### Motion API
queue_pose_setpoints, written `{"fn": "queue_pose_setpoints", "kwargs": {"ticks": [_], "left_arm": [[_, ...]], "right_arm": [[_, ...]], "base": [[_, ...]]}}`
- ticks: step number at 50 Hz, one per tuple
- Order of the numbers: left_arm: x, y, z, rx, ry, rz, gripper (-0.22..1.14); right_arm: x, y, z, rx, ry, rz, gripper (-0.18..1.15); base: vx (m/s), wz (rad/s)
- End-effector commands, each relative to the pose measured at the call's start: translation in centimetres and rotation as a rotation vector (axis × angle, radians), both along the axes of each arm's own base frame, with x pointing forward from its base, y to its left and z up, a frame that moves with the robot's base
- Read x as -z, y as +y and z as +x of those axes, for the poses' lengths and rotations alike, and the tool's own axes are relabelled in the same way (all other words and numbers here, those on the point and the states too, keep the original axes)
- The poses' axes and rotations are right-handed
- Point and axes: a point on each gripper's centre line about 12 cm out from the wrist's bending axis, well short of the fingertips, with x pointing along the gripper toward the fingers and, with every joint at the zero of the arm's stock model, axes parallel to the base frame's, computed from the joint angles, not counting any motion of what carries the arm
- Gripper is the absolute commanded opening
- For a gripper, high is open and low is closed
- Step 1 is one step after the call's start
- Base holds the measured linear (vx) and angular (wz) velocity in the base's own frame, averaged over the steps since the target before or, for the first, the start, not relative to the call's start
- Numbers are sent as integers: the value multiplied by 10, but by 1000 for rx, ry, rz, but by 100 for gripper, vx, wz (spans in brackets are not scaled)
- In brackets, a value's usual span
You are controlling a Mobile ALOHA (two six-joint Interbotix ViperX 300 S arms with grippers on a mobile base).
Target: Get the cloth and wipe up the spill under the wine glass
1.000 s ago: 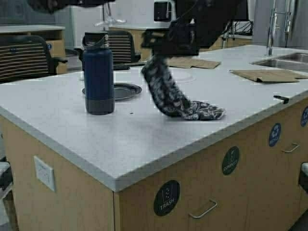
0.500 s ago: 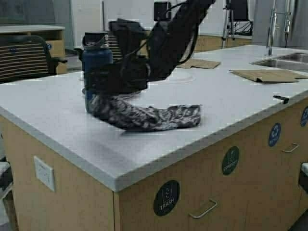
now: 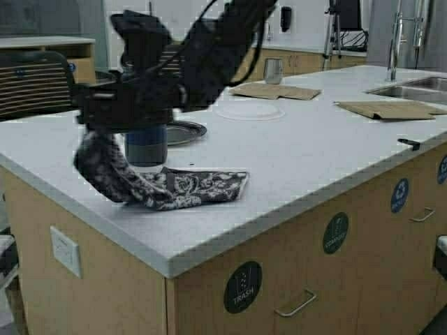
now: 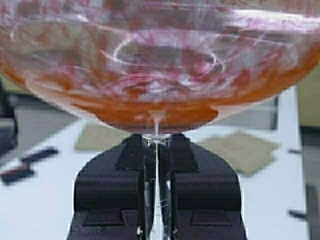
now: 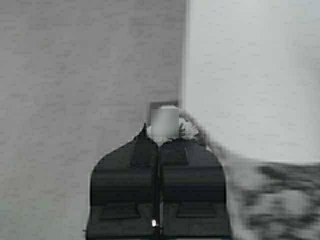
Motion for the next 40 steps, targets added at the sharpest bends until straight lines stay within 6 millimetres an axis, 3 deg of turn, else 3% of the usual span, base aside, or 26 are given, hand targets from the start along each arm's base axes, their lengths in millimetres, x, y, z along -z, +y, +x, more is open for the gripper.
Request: {"fn": "queue_pose_setpoints", "kwargs": {"ticks": [1, 10, 16, 33, 40], "left_arm": [[15, -4, 4, 17, -10, -14, 13], [59, -11, 18, 36, 43, -22, 13], [91, -16, 27, 49, 72, -20, 13], [193, -28, 46, 95, 119, -33, 13], [221, -32, 47, 123, 87, -58, 13]], "right_arm": [[-12, -57, 39, 140, -6, 11, 7], [20, -119, 61, 263, 60, -57, 7], [40, -142, 65, 308, 100, -90, 7], [60, -151, 61, 315, 135, -127, 7], [61, -156, 63, 326, 138, -126, 7]], "base": [[0, 0], [0, 0], [0, 0], [0, 0], [0, 0]]}}
